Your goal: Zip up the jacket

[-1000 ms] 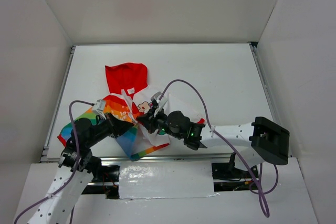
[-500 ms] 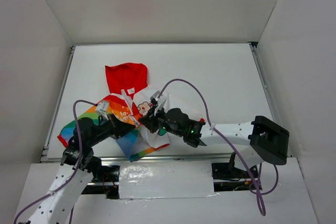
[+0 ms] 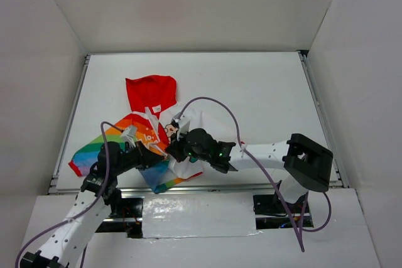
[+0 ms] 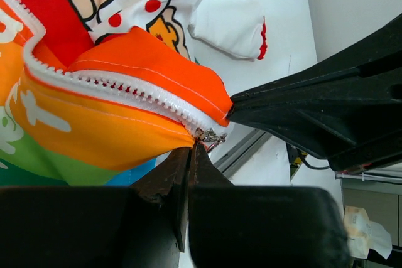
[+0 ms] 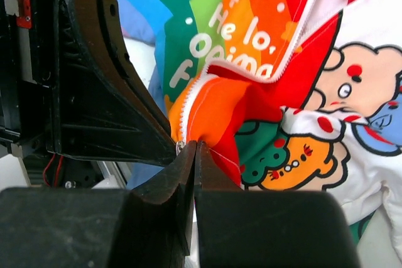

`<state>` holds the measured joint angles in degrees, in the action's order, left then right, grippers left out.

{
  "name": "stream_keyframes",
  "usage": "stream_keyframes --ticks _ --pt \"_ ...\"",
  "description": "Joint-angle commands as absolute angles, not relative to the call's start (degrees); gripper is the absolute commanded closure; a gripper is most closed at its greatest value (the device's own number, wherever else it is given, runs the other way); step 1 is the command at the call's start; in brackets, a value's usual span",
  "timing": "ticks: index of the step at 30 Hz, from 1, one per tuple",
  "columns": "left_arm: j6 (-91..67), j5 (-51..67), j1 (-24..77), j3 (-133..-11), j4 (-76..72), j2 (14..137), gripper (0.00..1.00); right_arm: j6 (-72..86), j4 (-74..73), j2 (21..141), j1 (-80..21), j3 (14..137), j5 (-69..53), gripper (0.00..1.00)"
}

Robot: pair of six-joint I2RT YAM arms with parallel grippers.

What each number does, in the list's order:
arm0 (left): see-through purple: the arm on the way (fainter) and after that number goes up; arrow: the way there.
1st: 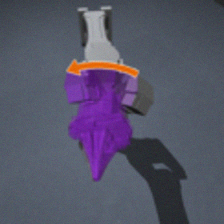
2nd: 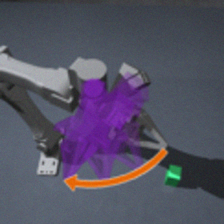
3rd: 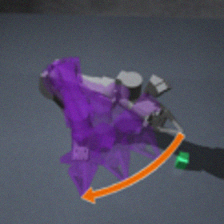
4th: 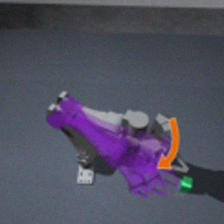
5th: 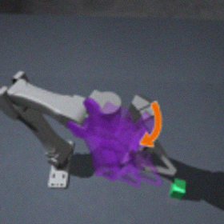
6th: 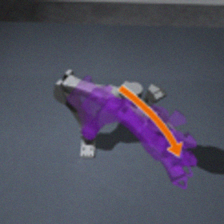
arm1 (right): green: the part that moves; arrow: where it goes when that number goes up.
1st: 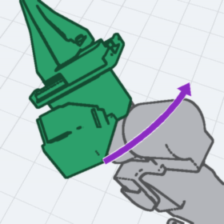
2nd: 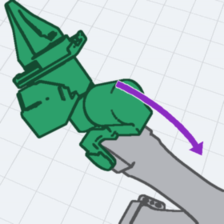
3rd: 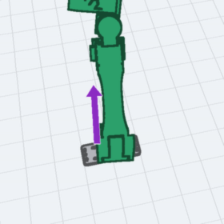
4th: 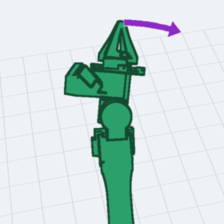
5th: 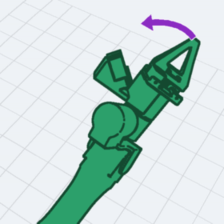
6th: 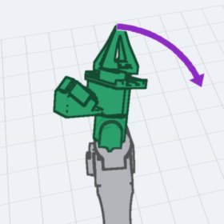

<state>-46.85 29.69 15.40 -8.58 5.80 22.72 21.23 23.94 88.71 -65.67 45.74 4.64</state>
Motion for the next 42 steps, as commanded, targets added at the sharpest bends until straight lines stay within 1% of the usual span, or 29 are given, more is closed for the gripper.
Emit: stream_keyframes --ticks 1,8,9,10,14,16,19,20,25,26,28,30,34,35,36,39,42 --pt "-47.28 32.43 15.47 -6.95 0.44 23.47 1.0 22.93 24.17 90.17 -65.22 49.83 4.22 0.96" --pt "-46.58 33.13 15.56 -6.59 -1.84 23.2 1.0 24.08 20.93 92.37 -65.04 51.59 3.78 0.9" --pt "-46.58 33.22 15.56 -6.42 -2.02 23.38 1.0 24.08 20.48 92.55 -65.13 52.2 3.61 0.85" --pt "-46.76 33.22 15.56 -6.24 -2.37 23.47 1.0 24.34 19.87 92.81 -65.04 52.47 3.52 0.82" --pt "-47.2 32.43 15.47 -5.63 -2.72 23.38 1.0 24.78 19.43 92.55 -64.95 52.21 2.38 0.79" --pt "-47.37 32.26 15.56 -5.71 -2.9 23.29 1.0 25.05 18.99 92.03 -64.86 52.12 1.94 0.69" --pt "-47.37 31.91 15.56 -5.8 -2.9 23.29 1.0 25.75 18.46 91.58 -64.86 51.86 0.97 0.52" --pt "-47.37 31.9 15.56 -5.71 -2.9 23.2 1.0 25.93 18.54 91.15 -64.86 51.42 0.97 0.39" --pt "-47.37 32.17 15.56 -5.71 -3.6 23.9 1.0 26.63 18.28 89.74 -64.69 50.98 1.41 0.26" --pt "-47.37 32.17 15.56 -5.71 -3.69 23.99 1.0 26.8 18.37 89.04 -64.51 50.72 1.41 0.18" --pt "-47.37 32.17 15.56 -5.63 -3.78 24.08 1.0 26.98 18.37 88.33 -64.34 50.54 1.67 0.16" --pt "-47.29 32.17 15.56 -5.8 -3.69 24.0 1.0 27.42 17.67 87.2 -63.9 50.54 2.19 0.08" --pt "-47.2 31.99 15.56 -6.06 -3.43 23.91 1.0 29.7 17.31 83.5 -63.46 48.43 3.08 0.06" --pt "-47.11 32.08 15.56 -6.15 -3.43 23.91 1.0 31.45 17.31 82.71 -63.37 47.21 3.25 0.0" --pt "-47.2 32.17 15.56 -6.15 -3.43 23.91 1.0 32.33 16.97 81.31 -63.46 46.76 3.43 0.0" --pt "-47.46 32.43 15.56 -6.15 -4.04 24.17 1.0 36.2 17.48 79.72 -63.46 43.69 3.08 0.01" --pt "-47.99 32.96 15.56 -6.24 -4.83 24.26 1.0 38.75 24.85 78.84 -63.37 38.25 -3.4 0.07"
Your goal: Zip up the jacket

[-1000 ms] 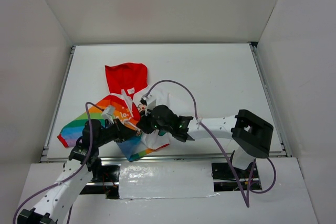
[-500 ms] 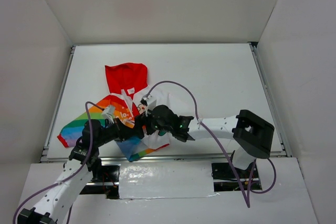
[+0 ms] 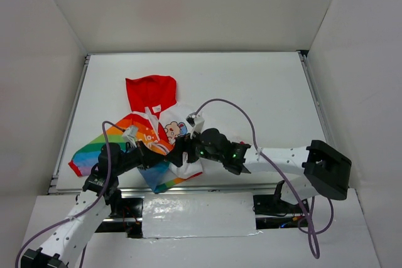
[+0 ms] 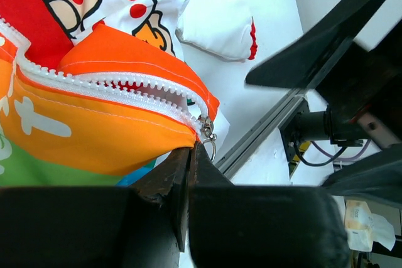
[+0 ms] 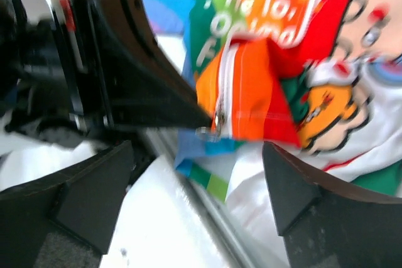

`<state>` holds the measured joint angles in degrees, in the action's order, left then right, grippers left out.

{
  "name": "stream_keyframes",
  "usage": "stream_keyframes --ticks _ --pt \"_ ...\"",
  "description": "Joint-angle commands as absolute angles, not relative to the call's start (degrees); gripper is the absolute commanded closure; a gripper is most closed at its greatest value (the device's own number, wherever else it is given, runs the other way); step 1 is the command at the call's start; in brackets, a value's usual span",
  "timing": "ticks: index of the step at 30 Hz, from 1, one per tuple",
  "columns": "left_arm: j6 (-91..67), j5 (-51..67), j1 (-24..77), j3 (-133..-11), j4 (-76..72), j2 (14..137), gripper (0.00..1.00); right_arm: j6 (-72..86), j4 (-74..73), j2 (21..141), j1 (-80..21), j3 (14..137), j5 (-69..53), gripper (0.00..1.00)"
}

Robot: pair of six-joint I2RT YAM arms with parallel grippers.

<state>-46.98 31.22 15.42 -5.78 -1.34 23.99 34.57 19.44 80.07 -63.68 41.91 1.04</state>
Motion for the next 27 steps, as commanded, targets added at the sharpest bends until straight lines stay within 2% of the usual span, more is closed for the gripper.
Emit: stream_keyframes --ticks 1,3,4,11,27 --pt "-47.99 33.05 15.56 -6.5 -4.92 24.17 1.0 39.89 29.14 79.45 -63.46 35.97 -6.56 0.11" --pt "-48.08 33.22 15.64 -6.68 -4.92 24.17 1.0 40.69 32.16 80.33 -63.54 34.29 -8.69 0.16" --pt "-48.08 33.22 15.64 -6.77 -5.01 24.17 1.0 41.39 34.6 81.46 -63.46 33.93 -10.01 0.23" --pt "-48.34 34.01 15.64 -7.29 -5.54 24.87 1.0 41.92 40.78 85.6 -63.46 33.66 -10.11 0.39" --pt "-49.39 34.01 15.73 -6.94 -5.98 23.91 1.0 47.72 38.41 89.12 -63.54 36.12 -3.35 0.45"
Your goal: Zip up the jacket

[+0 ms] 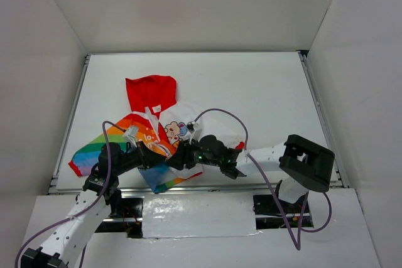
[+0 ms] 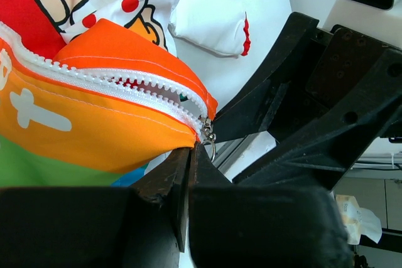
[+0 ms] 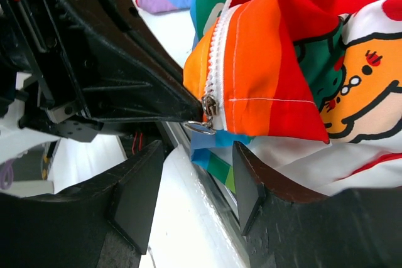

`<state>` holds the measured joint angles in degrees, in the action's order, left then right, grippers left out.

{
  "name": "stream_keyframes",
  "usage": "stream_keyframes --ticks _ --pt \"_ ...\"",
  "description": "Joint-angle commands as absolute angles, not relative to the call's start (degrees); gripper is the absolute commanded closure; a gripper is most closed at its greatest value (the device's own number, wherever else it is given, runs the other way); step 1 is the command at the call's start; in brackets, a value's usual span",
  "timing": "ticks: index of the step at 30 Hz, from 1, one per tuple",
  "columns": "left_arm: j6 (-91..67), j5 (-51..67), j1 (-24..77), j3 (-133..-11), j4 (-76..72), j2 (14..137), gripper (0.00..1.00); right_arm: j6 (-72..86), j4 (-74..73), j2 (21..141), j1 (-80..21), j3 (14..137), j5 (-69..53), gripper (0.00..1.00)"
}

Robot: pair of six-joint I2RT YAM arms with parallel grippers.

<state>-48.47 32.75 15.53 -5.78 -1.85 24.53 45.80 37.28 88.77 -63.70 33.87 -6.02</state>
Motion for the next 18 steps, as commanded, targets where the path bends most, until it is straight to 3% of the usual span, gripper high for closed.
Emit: stream_keyframes --ticks 1,14,18 --pt "-49.39 34.1 15.73 -6.86 -6.15 23.91 1.0 48.07 38.41 89.12 -63.54 36.21 -3.25 0.45" --pt "-49.92 34.19 15.73 -6.68 -6.59 23.73 1.0 52.47 41.13 91.67 -64.69 36.83 -1.32 0.53" --pt "-50.01 34.45 15.73 -6.42 -6.86 23.73 1.0 52.47 41.31 91.85 -65.21 37.44 -0.7 0.6"
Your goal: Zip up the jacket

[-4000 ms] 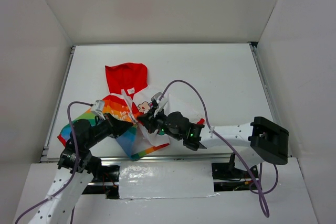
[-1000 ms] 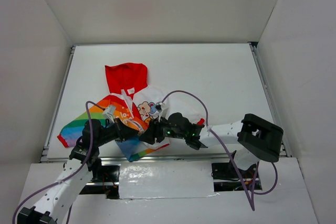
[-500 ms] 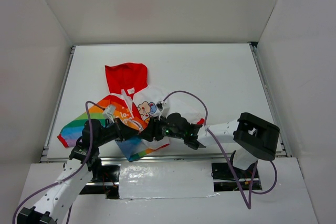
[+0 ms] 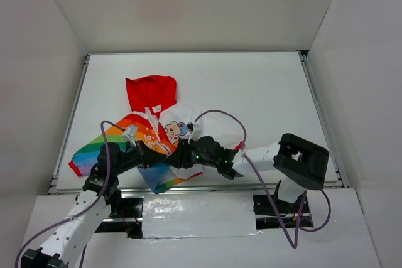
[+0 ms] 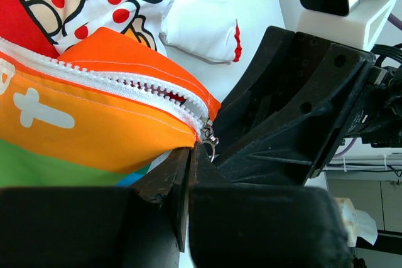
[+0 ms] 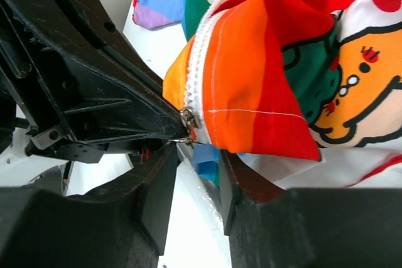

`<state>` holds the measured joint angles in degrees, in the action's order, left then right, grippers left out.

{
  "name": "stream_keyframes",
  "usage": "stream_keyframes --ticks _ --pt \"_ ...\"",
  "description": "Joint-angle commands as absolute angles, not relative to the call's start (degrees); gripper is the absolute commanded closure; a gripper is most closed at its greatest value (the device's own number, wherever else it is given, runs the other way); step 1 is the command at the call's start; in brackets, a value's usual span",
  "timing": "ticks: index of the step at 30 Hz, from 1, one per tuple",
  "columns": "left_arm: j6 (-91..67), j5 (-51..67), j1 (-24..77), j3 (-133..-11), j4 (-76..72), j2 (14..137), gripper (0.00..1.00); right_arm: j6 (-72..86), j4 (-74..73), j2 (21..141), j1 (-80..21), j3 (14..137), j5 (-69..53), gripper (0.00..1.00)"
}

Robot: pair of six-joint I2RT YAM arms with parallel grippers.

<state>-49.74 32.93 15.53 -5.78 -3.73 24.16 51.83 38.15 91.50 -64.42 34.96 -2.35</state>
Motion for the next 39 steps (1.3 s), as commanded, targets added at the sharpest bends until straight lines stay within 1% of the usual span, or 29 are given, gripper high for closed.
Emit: stream_keyframes --ticks 1,7,11,12,16,20,21,22,24,25,29,31,34,35,36,39 --pt "-50.01 34.37 15.73 -6.42 -6.86 23.73 1.0 52.56 41.31 91.67 -65.3 37.44 -0.27 0.61" --pt "-50.27 34.45 15.73 -5.98 -7.03 23.55 1.0 53.17 43.24 91.23 -65.48 36.12 0.61 0.62" --pt "-50.45 34.72 15.73 -5.98 -7.56 23.64 1.0 53.61 43.59 91.32 -65.57 35.77 2.55 0.5" --pt "-50.45 34.72 15.73 -5.98 -7.56 23.73 1.0 53.79 43.77 91.32 -65.65 35.68 2.72 0.48" --pt "-50.45 34.98 15.82 -5.98 -7.65 23.73 1.0 54.05 45.17 91.49 -65.65 35.33 3.08 0.48" --pt "-50.45 34.98 15.73 -5.89 -7.73 23.82 1.0 54.23 46.4 91.32 -65.65 35.07 3.34 0.58" --pt "-50.45 34.89 15.73 -5.89 -7.73 23.82 1.0 54.23 46.49 91.14 -65.65 35.07 3.51 0.59" --pt "-50.54 34.89 15.82 -5.8 -7.82 23.82 1.0 54.32 46.58 91.23 -65.65 34.98 3.6 0.64" --pt "-50.54 34.89 15.73 -5.71 -7.91 23.73 1.0 54.23 47.2 90.97 -65.57 34.81 3.78 0.68" --pt "-50.54 34.89 15.82 -5.8 -7.82 23.82 1.0 54.32 47.28 90.97 -65.65 34.72 3.78 0.7" --pt "-50.28 34.72 15.73 -5.8 -7.73 23.99 1.0 54.05 46.76 90.79 -65.74 34.45 3.95 0.71" --pt "-50.19 34.54 15.73 -6.06 -7.56 24.08 1.0 54.23 46.76 90.7 -65.74 34.1 4.04 0.75" --pt "-50.18 34.72 15.73 -6.15 -7.73 24.34 1.0 54.49 46.76 90.35 -65.83 33.66 4.3 0.77" --pt "-50.19 34.72 15.73 -6.15 -7.73 24.35 1.0 54.41 46.41 90.18 -66.0 33.58 4.48 0.79" --pt "-50.1 34.72 15.73 -6.15 -7.73 24.43 1.0 54.4 45.88 89.91 -65.83 33.57 4.83 0.84" --pt "-50.1 34.89 15.82 -6.33 -7.65 24.43 1.0 54.14 45.0 89.65 -65.92 33.92 5.27 0.86"
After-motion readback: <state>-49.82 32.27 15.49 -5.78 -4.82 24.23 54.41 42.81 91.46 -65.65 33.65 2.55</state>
